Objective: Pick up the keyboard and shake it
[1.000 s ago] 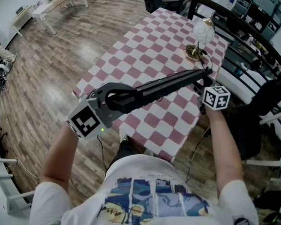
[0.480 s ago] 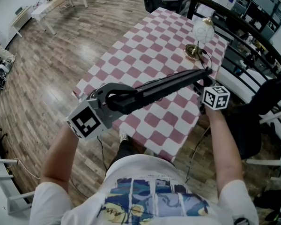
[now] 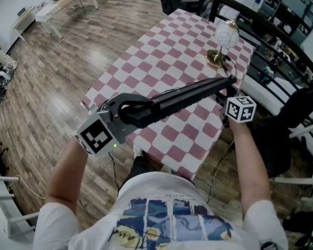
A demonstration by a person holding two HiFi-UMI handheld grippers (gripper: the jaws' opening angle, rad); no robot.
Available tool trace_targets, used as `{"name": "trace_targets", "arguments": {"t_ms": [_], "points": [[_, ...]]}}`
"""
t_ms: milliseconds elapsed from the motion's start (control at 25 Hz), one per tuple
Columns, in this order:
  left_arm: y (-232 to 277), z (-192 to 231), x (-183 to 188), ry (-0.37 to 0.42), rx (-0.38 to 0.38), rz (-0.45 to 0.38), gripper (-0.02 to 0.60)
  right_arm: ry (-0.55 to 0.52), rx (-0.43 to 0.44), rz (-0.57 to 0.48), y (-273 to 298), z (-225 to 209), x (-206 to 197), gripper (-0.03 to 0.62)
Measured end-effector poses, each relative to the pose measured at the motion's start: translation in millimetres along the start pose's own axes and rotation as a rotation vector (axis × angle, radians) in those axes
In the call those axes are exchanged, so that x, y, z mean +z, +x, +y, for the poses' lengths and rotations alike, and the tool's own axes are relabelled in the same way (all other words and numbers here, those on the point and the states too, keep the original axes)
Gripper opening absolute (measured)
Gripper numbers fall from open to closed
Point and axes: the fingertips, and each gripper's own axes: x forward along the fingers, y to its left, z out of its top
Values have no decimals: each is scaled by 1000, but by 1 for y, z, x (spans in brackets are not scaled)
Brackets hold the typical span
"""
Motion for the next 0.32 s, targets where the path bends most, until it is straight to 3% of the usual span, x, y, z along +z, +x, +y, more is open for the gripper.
{"name": "trace_targets", "arguments": {"t_ms": [320], "points": [[5, 4, -1, -4, -10, 10, 92, 12, -5, 10, 1, -4, -3, 368]]}}
